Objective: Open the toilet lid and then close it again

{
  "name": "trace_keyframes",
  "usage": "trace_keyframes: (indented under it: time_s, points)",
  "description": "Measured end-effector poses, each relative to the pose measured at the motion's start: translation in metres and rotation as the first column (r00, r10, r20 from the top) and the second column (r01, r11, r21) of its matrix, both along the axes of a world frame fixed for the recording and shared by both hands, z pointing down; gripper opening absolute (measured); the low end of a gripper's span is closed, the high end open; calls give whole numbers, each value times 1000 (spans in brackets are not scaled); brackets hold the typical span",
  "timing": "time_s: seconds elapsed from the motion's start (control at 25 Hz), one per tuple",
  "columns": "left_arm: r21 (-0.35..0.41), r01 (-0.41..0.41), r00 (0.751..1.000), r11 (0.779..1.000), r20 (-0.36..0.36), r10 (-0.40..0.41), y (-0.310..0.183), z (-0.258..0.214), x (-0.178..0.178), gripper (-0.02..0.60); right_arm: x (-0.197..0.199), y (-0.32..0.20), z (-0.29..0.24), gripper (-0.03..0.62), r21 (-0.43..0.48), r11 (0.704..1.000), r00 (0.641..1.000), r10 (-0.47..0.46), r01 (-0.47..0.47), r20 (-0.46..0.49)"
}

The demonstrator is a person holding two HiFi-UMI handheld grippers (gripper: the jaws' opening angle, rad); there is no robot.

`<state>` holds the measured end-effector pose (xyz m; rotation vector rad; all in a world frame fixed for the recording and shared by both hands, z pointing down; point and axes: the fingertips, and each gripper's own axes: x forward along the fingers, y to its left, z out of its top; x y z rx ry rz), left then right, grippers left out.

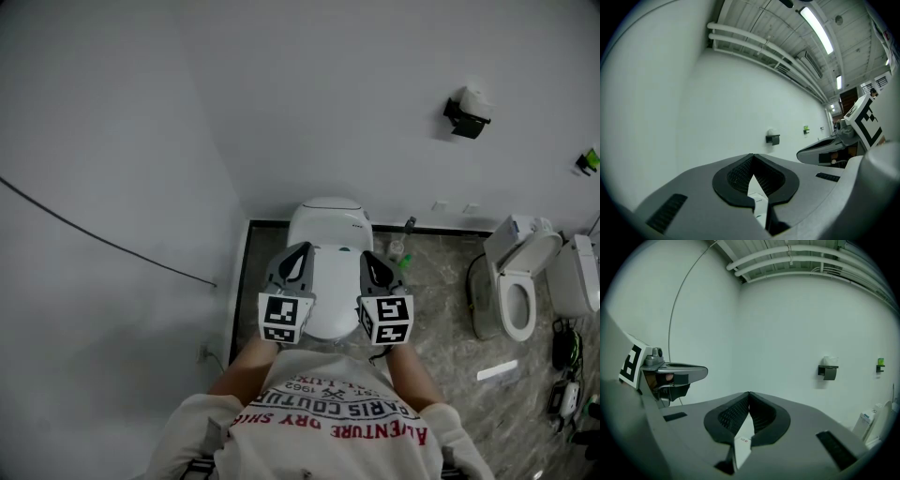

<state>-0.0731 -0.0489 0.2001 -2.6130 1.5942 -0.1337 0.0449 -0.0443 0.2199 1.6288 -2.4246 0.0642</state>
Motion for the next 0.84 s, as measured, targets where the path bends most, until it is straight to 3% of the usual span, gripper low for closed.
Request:
trace_keyframes:
  time_s: [0.84]
  points:
    - [-44, 6, 999, 999, 35, -5, 8, 20, 18, 8, 15, 9, 22, 15, -67, 997, 1000, -24, 24, 10]
